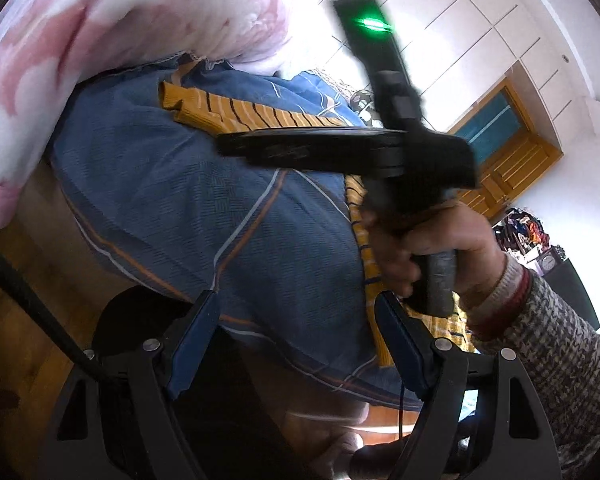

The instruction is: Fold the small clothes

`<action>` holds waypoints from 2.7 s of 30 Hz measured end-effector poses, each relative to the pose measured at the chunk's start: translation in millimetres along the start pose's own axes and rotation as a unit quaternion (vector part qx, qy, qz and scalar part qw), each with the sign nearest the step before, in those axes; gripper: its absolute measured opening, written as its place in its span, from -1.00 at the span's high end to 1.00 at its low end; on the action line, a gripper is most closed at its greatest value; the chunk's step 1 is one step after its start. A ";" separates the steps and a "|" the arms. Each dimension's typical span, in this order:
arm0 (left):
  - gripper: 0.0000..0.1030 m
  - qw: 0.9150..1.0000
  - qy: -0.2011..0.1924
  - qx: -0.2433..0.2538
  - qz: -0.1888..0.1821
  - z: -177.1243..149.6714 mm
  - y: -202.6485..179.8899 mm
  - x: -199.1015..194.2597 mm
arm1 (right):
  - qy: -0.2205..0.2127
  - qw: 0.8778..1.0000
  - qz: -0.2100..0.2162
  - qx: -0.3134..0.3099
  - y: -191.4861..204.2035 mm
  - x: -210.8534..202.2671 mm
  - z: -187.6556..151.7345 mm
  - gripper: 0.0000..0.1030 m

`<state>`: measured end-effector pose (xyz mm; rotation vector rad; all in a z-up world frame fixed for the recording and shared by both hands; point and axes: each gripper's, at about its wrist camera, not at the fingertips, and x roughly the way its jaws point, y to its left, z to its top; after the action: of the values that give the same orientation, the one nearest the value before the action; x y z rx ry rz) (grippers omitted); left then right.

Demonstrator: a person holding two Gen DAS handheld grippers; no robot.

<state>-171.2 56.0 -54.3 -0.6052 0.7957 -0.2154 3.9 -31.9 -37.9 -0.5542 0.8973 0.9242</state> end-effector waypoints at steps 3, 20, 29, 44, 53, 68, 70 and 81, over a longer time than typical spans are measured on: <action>-0.53 1.000 0.001 0.000 -0.002 -0.5 1.7 -0.7 | 0.005 0.999 -0.028 -0.026 15.5 17.5 10.0 0.12; -0.53 0.998 0.019 0.064 0.019 6.0 -42.0 19.5 | -0.138 0.896 -0.147 0.395 -232.5 -180.7 -132.7 0.89; -0.53 0.992 0.054 0.109 0.035 14.2 -86.6 57.7 | -0.073 0.794 -0.196 0.571 -358.2 -201.8 -322.8 0.83; -0.62 0.989 0.122 0.073 0.051 37.3 -103.8 115.9 | -0.144 0.800 -0.094 0.575 -290.9 -269.6 -434.8 0.15; -0.62 0.986 0.119 0.101 0.057 21.4 -140.1 128.9 | -0.163 0.821 -0.156 0.524 -326.5 -260.6 -381.1 0.10; -0.62 0.984 0.083 0.128 0.095 49.0 -122.2 122.6 | -0.023 0.822 -0.298 0.484 -378.8 -219.7 -344.1 0.72; -0.62 0.984 0.087 0.123 0.093 57.4 -117.8 127.8 | -0.067 0.819 -0.254 0.510 -362.8 -239.3 -360.7 0.56; -0.62 0.984 0.171 0.042 0.039 127.5 -93.3 228.6 | -0.145 0.794 -0.049 0.589 -250.1 -245.7 -458.3 0.15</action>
<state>82.3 -56.8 -68.8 -0.4605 1.1338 -0.2843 -43.8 -606.4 -62.5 0.6114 0.9613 0.1983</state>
